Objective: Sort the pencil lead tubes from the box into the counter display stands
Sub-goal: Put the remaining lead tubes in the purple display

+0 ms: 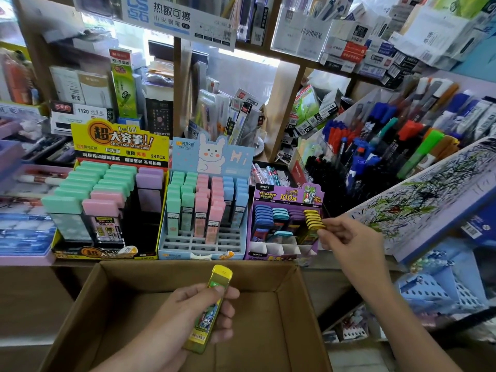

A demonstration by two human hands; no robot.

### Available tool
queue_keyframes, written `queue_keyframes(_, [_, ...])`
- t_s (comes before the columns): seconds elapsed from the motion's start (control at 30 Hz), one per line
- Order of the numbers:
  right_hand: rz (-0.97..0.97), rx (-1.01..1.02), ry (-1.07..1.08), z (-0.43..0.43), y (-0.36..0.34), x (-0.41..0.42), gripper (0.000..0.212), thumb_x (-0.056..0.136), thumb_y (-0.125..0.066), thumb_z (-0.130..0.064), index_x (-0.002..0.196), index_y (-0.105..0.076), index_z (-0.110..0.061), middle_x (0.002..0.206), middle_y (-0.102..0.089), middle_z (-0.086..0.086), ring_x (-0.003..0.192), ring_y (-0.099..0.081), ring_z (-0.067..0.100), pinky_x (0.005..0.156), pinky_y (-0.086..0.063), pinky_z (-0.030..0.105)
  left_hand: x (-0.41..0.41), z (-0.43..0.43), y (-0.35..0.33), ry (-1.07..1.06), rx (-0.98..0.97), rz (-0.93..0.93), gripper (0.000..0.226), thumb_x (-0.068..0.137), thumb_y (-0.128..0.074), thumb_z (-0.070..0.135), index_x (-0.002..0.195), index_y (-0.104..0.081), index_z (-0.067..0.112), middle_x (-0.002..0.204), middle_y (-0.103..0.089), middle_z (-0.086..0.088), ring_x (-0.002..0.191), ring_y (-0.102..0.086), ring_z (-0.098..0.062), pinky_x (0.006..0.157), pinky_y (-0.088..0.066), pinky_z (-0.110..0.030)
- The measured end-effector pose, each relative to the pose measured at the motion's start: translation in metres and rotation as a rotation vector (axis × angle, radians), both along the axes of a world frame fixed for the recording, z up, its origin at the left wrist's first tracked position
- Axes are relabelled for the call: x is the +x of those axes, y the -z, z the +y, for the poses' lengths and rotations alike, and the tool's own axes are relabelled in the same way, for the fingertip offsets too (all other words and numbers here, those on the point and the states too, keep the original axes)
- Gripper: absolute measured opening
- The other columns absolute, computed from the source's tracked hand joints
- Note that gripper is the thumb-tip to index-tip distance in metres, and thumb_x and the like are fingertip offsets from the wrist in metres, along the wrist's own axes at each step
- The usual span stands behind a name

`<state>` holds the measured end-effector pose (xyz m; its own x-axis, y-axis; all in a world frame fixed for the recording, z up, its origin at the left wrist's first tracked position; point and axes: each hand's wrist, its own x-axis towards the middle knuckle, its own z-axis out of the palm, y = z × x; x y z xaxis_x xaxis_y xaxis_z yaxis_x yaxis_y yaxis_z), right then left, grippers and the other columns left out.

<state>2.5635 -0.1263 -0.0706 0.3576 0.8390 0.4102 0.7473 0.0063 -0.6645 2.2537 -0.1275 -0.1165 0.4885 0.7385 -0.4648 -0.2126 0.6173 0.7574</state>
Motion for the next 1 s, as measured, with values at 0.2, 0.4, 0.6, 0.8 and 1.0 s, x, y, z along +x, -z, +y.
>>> queue_keyframes(0.2, [0.026, 0.037, 0.051, -0.011, 0.003, -0.007, 0.021, 0.085, -0.081, -0.009, 0.103, -0.073, -0.016, 0.089, -0.073, -0.007, 0.086, -0.071, 0.008, 0.079, -0.062, 0.031, 0.002, 0.001, -0.001, -0.009, 0.084, 0.004, 0.032, 0.077, -0.068, 0.027, 0.099, -0.082, 0.008, 0.078, -0.07, -0.022, 0.063, -0.066, -0.026, 0.061, -0.06, -0.037])
queue_keyframes(0.4, [0.222, 0.023, 0.043, -0.042, 0.019, -0.036, 0.02, 0.087, -0.078, -0.007, 0.093, -0.074, -0.025, 0.083, -0.074, -0.013, 0.077, -0.071, 0.003, 0.067, -0.057, 0.014, 0.001, 0.003, -0.001, -0.027, 0.296, 0.084, 0.014, 0.099, -0.058, 0.01, 0.107, -0.069, 0.008, 0.091, -0.076, -0.026, 0.077, -0.074, -0.034, 0.067, -0.06, -0.035])
queue_keyframes(0.6, [0.421, -0.2, -0.155, -0.063, 0.047, -0.09, 0.032, 0.088, -0.077, -0.005, 0.09, -0.075, -0.037, 0.08, -0.074, -0.003, 0.066, -0.07, 0.013, 0.053, -0.058, 0.026, 0.017, 0.009, -0.021, 0.008, 0.515, 0.118, 0.013, 0.1, -0.059, 0.014, 0.11, -0.066, 0.01, 0.102, -0.08, -0.011, 0.098, -0.076, -0.026, 0.082, -0.062, -0.027])
queue_keyframes(0.8, [0.285, -0.58, -0.294, -0.058, 0.061, -0.115, 0.01, 0.088, -0.075, -0.028, 0.088, -0.068, -0.036, 0.087, -0.073, -0.009, 0.079, -0.068, 0.001, 0.079, -0.059, 0.027, 0.041, 0.02, -0.056, 0.133, 0.938, 0.278, 0.01, 0.099, -0.065, 0.029, 0.096, -0.073, 0.025, 0.085, -0.068, -0.005, 0.078, -0.061, -0.015, 0.071, -0.046, -0.023])
queue_keyframes(1.0, [0.244, -0.843, -0.25, -0.057, 0.064, -0.105, 0.008, 0.091, -0.073, -0.035, 0.093, -0.066, -0.033, 0.095, -0.067, -0.013, 0.087, -0.064, 0.003, 0.076, -0.048, 0.019, 0.069, 0.04, -0.082, 0.199, 1.123, 0.39, 0.023, 0.097, -0.067, 0.027, 0.085, -0.067, 0.008, 0.069, -0.053, -0.007, 0.064, -0.046, -0.006, 0.059, -0.035, -0.014])
